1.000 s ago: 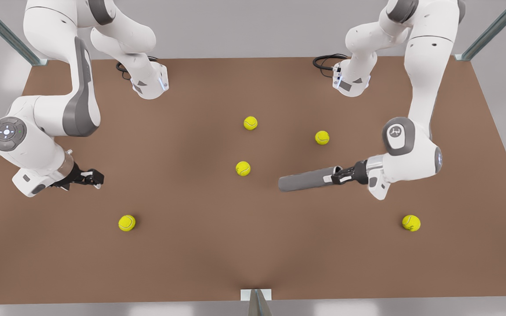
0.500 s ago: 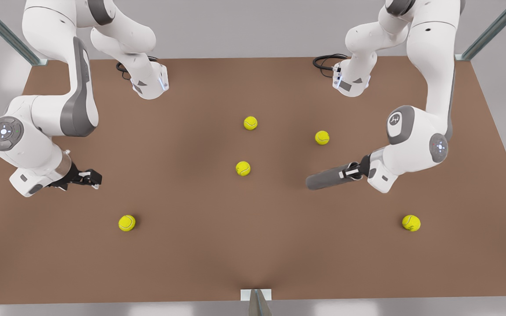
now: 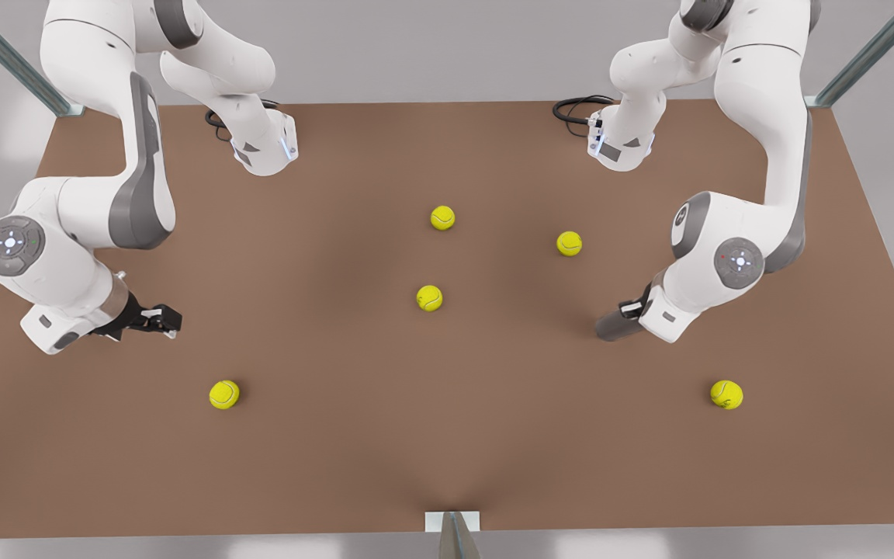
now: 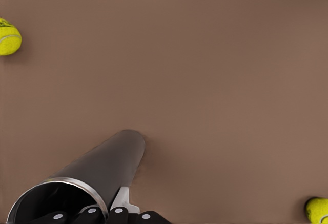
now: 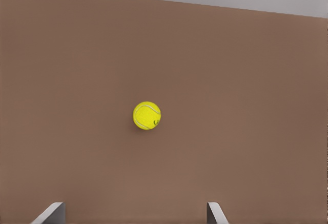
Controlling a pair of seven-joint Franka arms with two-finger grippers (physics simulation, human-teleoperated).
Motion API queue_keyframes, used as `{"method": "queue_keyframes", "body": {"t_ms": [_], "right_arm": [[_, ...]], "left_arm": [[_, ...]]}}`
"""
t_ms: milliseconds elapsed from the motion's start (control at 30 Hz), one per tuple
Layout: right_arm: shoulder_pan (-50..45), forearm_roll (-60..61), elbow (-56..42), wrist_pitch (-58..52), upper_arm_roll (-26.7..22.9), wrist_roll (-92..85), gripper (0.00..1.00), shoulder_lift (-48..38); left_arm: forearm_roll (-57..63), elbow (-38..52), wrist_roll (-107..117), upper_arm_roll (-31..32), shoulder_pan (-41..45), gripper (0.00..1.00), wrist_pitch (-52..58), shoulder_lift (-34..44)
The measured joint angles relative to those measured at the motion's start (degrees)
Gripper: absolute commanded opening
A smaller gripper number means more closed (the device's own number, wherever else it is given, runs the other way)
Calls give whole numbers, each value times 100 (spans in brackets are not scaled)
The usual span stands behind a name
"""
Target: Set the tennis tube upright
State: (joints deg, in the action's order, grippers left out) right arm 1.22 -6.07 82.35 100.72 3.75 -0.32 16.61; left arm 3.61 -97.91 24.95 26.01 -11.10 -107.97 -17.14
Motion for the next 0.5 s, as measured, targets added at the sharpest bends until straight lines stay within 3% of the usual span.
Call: {"method": "queue_keyframes", "body": {"t_ms": [500], "right_arm": [[1,0,-15,9,-6,3,100,79]], "left_arm": [[478,123,165,0,73,21,30,-295]]}}
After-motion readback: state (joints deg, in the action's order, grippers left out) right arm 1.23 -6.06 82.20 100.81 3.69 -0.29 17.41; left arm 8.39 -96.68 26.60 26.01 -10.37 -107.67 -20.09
